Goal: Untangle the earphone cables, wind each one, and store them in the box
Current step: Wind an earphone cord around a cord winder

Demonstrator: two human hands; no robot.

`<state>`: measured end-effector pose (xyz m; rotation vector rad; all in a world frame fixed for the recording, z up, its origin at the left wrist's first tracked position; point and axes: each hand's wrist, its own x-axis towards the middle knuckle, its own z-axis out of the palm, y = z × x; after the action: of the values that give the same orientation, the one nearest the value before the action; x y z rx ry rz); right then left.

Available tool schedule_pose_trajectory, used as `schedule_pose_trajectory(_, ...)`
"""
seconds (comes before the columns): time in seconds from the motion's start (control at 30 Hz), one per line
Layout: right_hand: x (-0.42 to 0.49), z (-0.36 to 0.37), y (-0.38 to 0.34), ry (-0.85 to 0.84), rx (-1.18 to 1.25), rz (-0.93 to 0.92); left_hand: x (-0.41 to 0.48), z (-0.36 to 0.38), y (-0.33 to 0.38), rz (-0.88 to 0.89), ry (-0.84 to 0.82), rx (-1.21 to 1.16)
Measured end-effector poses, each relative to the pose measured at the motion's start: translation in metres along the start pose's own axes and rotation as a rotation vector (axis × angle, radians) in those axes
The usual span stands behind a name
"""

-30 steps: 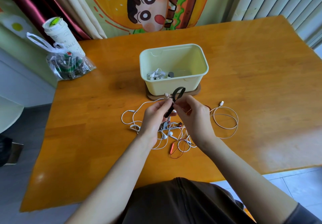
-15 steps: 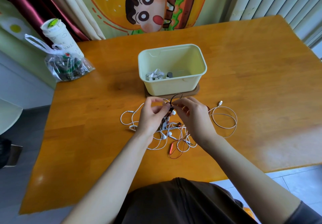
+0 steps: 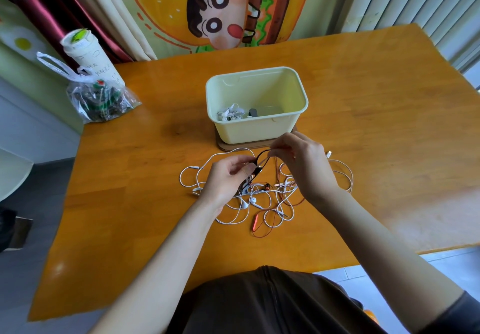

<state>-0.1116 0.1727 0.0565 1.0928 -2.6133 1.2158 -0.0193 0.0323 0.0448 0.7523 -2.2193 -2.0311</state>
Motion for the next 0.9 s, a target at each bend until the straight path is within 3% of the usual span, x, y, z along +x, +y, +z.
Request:
schedule_pose_trajectory(0.27, 0.006, -0.001, 0.004, 0.013, 0.208, 0.215, 0.001, 0.0, -0.002, -0.118, -0.017, -0.121)
schedule_pose_trajectory(0.43, -0.001, 0.007, 0.005, -0.022, 0.23, 0.262, 0.003, 0.003, 0.003, -0.178, -0.078, -0.477)
schedule_pose_trajectory(0.53, -0.01, 0.019, -0.001, -0.053, 0.242, 0.286, 0.007, 0.004, 0.006, -0.21, -0.021, -0.653)
schedule_pose_trajectory(0.9, -0.03, 0.043, -0.013, -0.143, 0.255, 0.342, 0.009, 0.007, 0.004, -0.239, 0.211, -0.693)
